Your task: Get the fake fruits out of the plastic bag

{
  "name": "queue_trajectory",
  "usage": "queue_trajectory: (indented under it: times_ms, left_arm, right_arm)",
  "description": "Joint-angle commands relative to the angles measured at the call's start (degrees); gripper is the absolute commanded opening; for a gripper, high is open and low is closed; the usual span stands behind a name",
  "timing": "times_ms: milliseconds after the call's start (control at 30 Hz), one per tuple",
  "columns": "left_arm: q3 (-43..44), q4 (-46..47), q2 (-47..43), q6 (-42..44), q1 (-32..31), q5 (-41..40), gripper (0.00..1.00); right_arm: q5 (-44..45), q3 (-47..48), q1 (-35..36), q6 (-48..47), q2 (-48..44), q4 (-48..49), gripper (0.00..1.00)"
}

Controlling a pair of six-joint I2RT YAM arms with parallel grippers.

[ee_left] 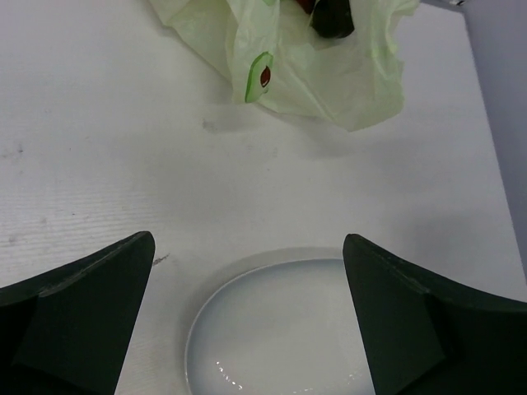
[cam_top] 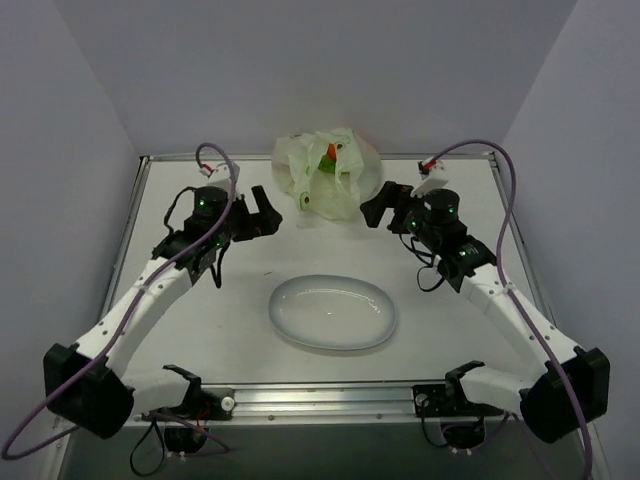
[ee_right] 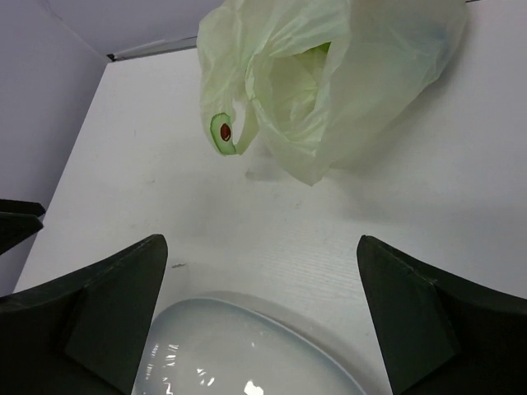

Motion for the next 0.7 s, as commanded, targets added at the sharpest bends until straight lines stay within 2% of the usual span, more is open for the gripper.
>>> queue_trajectory:
  times_ms: [0,133,267,433,533,633,667]
  left_arm:
    - [5.82,6.83,8.42,-1.60,-1.31,-4.88,0.96]
    - [13.74,6.57,19.43,-0.71,-1.31,-5.50,0.94]
    - [21.47,7.98,31.01,0.16,-1.14,-3.92,0.94]
    - [37.26,3.15,45.09,3.32,-0.79,-1.11,0.94]
    - [43.53,0.60,52.83,4.90,-0.52,-0.58,0.94]
    - [51.09,-1.24,58.98,6.14,-0.17,0.12,0.95]
    - [54.94,-2.47,61.70,6.49,-0.17,0.38,0.98]
  right_arm:
    - [5.73,5.52,2.38,-3.60,7.71,3.59,0.95]
    - [8.29,9.22,2.56,-5.19,16.85,6.84,0.96]
    - [6.63,16.24,2.65,-7.12,28.69,6.59,0.97]
    - [6.54,24.77,1.95,-8.61,39.18,5.27,0.97]
    - [6.80,29.34,1.68,-9.23,45.24,5.18,0.97]
    - [8.55,33.39,1.07,-9.58,48.84,5.18,0.88]
    - [8.56,34.62,0.81,-9.76,49.38,5.26,0.79]
